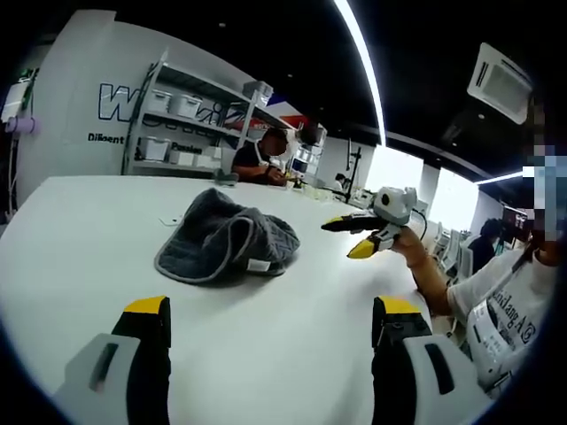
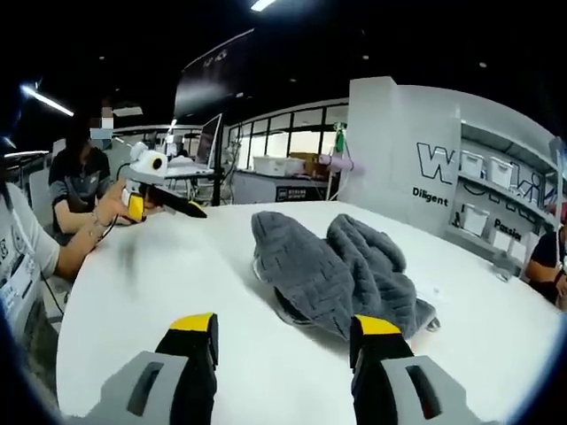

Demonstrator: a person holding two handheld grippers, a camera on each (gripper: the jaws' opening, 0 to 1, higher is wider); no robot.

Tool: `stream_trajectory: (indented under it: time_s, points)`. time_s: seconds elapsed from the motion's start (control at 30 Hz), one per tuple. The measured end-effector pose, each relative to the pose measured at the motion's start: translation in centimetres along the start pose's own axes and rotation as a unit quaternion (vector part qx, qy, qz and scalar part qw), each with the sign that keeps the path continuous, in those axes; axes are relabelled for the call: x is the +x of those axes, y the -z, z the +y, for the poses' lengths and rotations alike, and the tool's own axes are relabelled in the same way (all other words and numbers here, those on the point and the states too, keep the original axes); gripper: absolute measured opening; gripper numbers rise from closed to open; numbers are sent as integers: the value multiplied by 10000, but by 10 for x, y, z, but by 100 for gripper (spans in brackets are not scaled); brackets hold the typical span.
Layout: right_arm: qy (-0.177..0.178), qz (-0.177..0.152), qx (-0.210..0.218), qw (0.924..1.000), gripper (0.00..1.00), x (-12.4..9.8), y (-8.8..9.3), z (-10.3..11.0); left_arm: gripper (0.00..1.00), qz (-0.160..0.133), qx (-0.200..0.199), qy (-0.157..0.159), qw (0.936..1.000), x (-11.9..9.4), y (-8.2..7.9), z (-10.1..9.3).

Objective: Fold the towel on the table until its edges align and the towel forms a compact rectangular stack.

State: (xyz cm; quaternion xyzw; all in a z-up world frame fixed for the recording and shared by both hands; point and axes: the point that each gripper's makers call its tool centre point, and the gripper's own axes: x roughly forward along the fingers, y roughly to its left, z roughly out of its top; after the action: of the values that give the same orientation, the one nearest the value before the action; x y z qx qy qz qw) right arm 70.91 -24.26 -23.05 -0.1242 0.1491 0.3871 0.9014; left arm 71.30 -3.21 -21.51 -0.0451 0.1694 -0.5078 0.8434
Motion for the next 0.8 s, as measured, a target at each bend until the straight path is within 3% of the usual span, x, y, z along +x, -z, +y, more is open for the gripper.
stream_trajectory:
  time_s: [0.17,0.3,0.53,0.8]
  points:
    - [-187,161,-116,9996,51,16,2,13,99,-10,22,48,10000,0,-1,-3]
    - [-324,226,-260,9989,37,29,1,14,99,-10,30,42,10000,0,-1,-4]
    - [-455,538,-375,9968,29,49,13,13,99,-36,19,54,10000,0,-1,-5]
    - [-577,767,-409,9945,29,69,18,14,99,-42,25,95,9999,0,-1,-7]
